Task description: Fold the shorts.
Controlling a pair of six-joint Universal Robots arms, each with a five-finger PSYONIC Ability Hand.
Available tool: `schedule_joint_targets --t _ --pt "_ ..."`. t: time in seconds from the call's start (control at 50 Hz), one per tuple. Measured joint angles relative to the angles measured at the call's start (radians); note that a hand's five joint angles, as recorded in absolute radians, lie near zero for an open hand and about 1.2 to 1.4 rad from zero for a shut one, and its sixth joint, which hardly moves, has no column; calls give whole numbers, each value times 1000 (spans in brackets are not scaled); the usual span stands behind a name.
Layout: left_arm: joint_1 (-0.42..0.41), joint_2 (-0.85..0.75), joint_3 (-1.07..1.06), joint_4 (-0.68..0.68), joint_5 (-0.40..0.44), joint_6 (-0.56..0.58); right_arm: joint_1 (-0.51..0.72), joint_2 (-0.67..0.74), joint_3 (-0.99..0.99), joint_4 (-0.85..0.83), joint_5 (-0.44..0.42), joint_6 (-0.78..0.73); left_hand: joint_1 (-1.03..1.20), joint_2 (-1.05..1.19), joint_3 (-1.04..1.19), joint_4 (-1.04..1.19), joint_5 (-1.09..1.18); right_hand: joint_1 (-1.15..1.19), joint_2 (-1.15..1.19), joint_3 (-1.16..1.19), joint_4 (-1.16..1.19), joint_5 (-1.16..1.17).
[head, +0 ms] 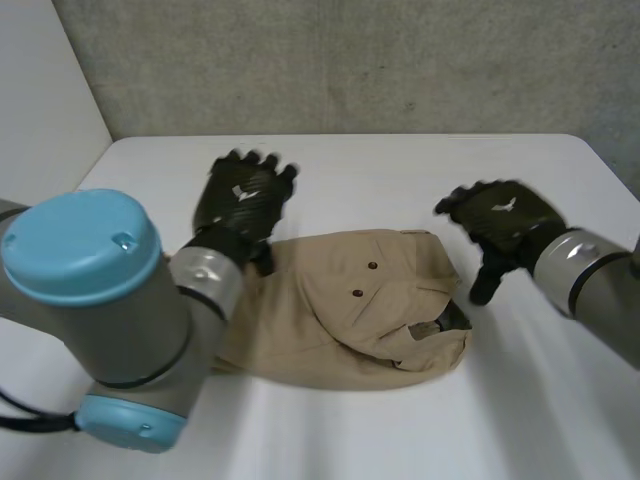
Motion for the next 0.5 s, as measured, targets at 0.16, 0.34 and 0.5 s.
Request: schedule_joint_targets --t 0.16,0.34,0.5 --pt "120 -13 -64 -111 7 0 115 16 35 38 -25 47 3 2 1 2 3 0 0 0 0 0" --pt "195 -79 -61 -132 20 1 226 62 76 -9 25 56 136 116 105 118 129 5 3 5 0 0" --pt "191 -121 -57 -136 36 6 284 127 94 -122 176 35 686 648 638 650 652 573 498 635 593 572"
